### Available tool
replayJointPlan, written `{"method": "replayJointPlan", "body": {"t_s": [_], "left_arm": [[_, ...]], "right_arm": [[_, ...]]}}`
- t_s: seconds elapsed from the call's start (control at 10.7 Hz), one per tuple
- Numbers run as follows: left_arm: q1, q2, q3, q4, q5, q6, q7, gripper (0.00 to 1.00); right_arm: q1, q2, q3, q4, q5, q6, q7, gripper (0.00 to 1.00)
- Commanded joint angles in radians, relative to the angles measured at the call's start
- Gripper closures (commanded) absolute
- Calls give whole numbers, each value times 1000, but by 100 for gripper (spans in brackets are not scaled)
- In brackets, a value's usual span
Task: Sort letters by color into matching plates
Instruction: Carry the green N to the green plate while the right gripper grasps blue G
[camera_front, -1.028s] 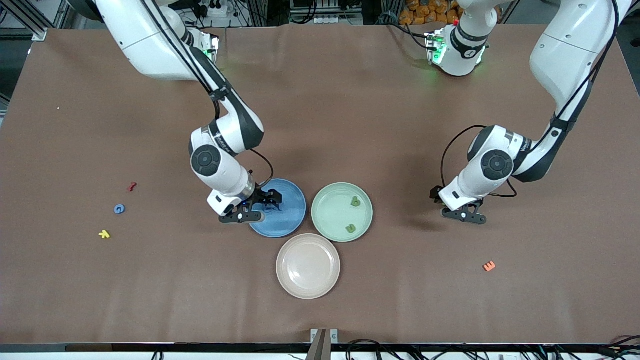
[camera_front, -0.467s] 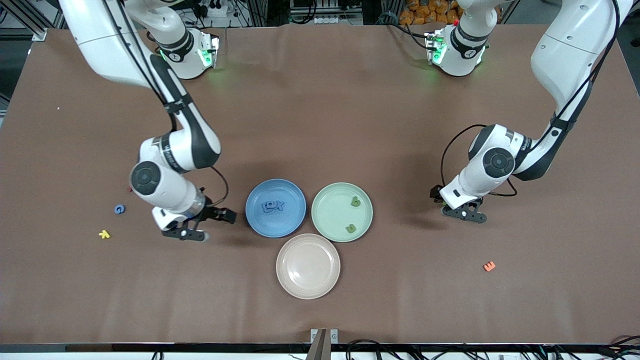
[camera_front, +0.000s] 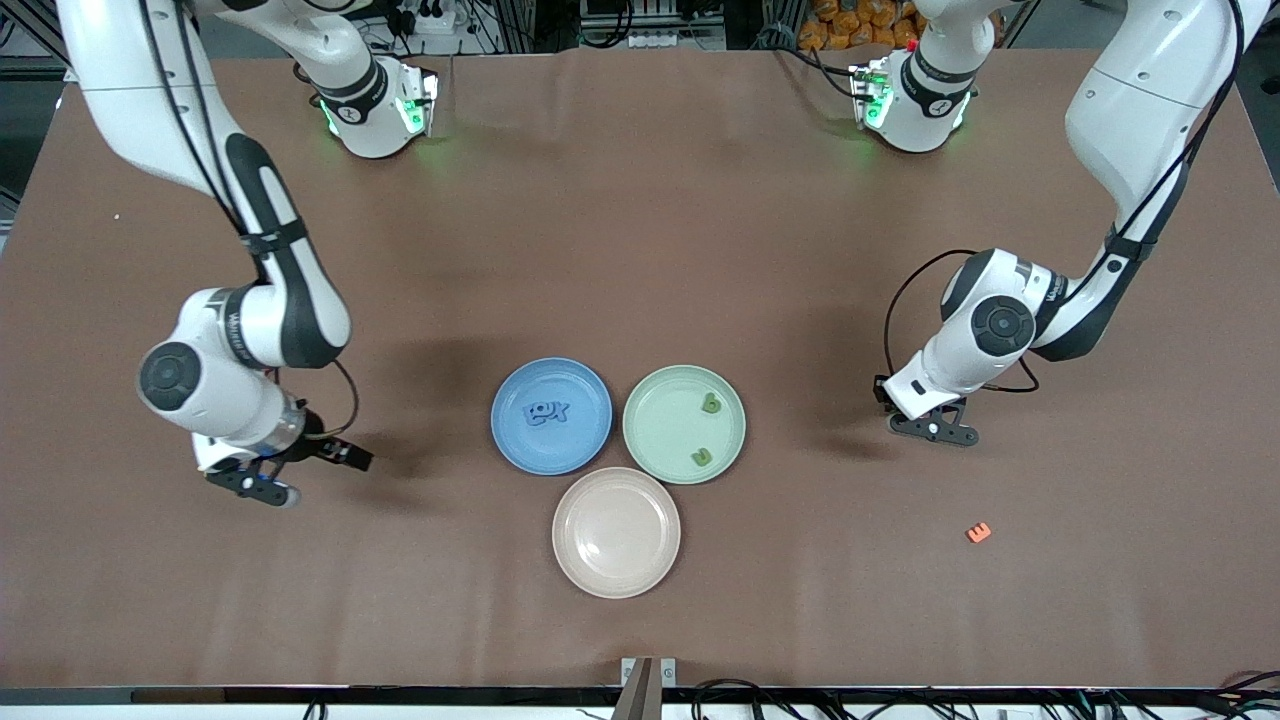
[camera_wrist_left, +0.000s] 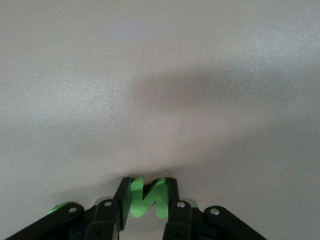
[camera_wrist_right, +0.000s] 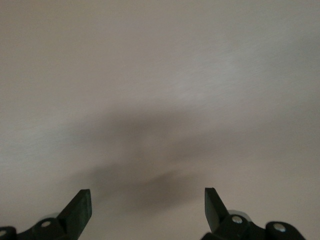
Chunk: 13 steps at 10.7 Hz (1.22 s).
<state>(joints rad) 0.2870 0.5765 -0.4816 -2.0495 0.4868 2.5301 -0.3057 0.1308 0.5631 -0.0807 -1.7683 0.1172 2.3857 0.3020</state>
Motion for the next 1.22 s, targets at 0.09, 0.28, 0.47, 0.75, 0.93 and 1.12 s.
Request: {"method": "replayJointPlan", "body": {"t_s": [0.09, 0.28, 0.47, 0.75, 0.93, 1.12], "left_arm": [[14, -18, -15, -18, 13, 16, -64, 100], [15, -20, -34, 8, 7, 16, -113, 100], [12, -17, -55, 57, -29, 13, -159, 100], [-49, -15, -57, 109, -116, 10, -319, 100], [-113, 19, -55, 172, -122, 10, -445, 100], [-166, 60, -51, 225, -116, 10, -556, 100]], "right_arm": [[-144, -20, 1, -19, 2, -68, -355, 0], [-222, -22, 2, -48, 2, -66, -536, 0], [-284, -22, 2, -72, -1, -56, -682, 0], [-325, -17, 1, -91, -47, -31, -750, 0], [-344, -14, 1, -123, -57, 21, -773, 0], [-359, -12, 1, -158, -57, 70, -791, 0]]}}
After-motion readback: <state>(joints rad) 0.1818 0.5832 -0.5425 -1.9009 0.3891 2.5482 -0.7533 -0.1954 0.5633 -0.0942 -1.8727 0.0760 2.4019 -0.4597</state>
